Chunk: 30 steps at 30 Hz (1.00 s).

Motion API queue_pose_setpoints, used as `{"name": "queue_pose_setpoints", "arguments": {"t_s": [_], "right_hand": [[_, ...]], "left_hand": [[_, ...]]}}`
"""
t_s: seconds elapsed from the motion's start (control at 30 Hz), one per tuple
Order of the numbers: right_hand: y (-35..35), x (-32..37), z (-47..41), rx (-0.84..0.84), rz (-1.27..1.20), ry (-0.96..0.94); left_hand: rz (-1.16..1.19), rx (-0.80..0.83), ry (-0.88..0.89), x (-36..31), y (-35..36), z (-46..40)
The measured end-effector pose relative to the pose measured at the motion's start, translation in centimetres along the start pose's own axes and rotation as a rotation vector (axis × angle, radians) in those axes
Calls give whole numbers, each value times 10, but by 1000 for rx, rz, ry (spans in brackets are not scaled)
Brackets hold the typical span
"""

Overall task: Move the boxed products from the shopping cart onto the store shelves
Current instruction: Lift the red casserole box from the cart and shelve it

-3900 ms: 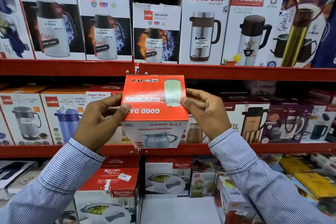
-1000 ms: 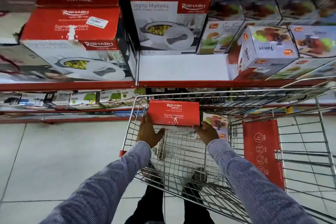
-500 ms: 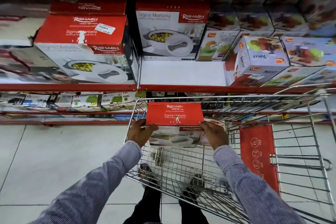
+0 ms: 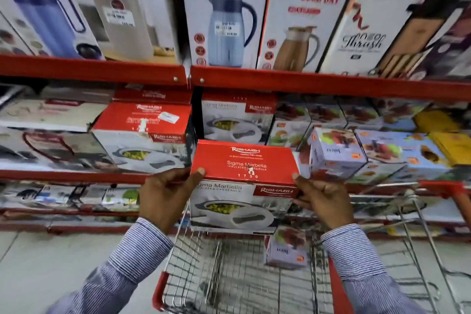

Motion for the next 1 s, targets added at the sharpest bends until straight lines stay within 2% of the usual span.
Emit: {"name": "queue_pose_setpoints", "arguments": {"t_s": [0.27, 0.5, 0.77, 0.87, 1.0], "right_hand": [[6, 43, -17, -25, -36, -121], [27, 41, -51, -41, -83, -50], [42, 29, -71, -17, -85, 26], [45, 33, -79, -49, -51, 16], [50, 35, -95, -114, 26, -8]], "left_hand": [[94, -86, 71, -18, 5, -37], [46, -93, -16, -12, 23, -57], [-1, -31, -34, 8, 35, -66], [36, -6, -44, 12, 43, -73], [-9, 86, 27, 5, 55, -73]]}}
Point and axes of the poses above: each hand's wrist, its own z-axis away from the middle knuckle, its own y-axis out of the palm, x = y × z, the point moved 2 cm from there along -z, towards the middle knuckle, and after that the axes turned 14 degrees about y, right-handed, at the moved point
